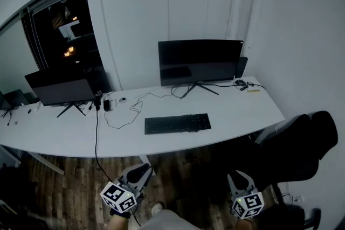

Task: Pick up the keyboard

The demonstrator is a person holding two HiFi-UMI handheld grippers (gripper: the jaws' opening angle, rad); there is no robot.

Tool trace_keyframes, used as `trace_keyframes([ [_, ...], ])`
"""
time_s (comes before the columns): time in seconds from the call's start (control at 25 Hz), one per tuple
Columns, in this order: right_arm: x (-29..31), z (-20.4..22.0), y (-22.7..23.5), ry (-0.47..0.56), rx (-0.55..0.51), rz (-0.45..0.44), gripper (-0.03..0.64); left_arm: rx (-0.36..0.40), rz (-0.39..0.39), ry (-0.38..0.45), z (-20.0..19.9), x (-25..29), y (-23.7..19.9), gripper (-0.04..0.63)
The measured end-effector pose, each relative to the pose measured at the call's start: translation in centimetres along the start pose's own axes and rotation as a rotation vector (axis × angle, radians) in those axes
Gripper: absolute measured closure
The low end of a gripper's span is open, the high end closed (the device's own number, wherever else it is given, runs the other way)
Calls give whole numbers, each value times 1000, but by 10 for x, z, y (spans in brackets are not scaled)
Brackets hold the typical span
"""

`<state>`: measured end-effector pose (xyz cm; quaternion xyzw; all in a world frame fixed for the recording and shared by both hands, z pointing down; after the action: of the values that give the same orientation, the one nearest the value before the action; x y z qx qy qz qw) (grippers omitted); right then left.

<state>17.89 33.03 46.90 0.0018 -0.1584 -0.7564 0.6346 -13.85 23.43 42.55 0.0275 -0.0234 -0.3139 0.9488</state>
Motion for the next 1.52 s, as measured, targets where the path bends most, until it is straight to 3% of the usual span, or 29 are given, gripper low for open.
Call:
trace_keyframes([
  [0.32,50,12,27,-28,18,5,505,-5,-28,-16,20,32,-37,548],
  [0.68,175,3,64,-64,13,6,474,-26,-38,-29,67,107,-126,548],
  [1.08,320,-4,86,-164,35,2,430,-105,-56,-161,118,182,-233,531],
  [1.52,407,9,96,-258,50,12,417,-173,-61,-244,162,221,-286,506],
])
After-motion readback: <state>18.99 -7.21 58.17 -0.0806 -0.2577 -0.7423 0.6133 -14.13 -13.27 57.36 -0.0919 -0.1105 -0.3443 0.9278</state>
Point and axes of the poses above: the fingertips, and each gripper's own axes: x forward along the fingers, y to its right, z out of its underside, the point moved 3 cm from there along -x, backward along the fingers, and after that the axes turned 14 degrees about x, right-handed, at the moved point
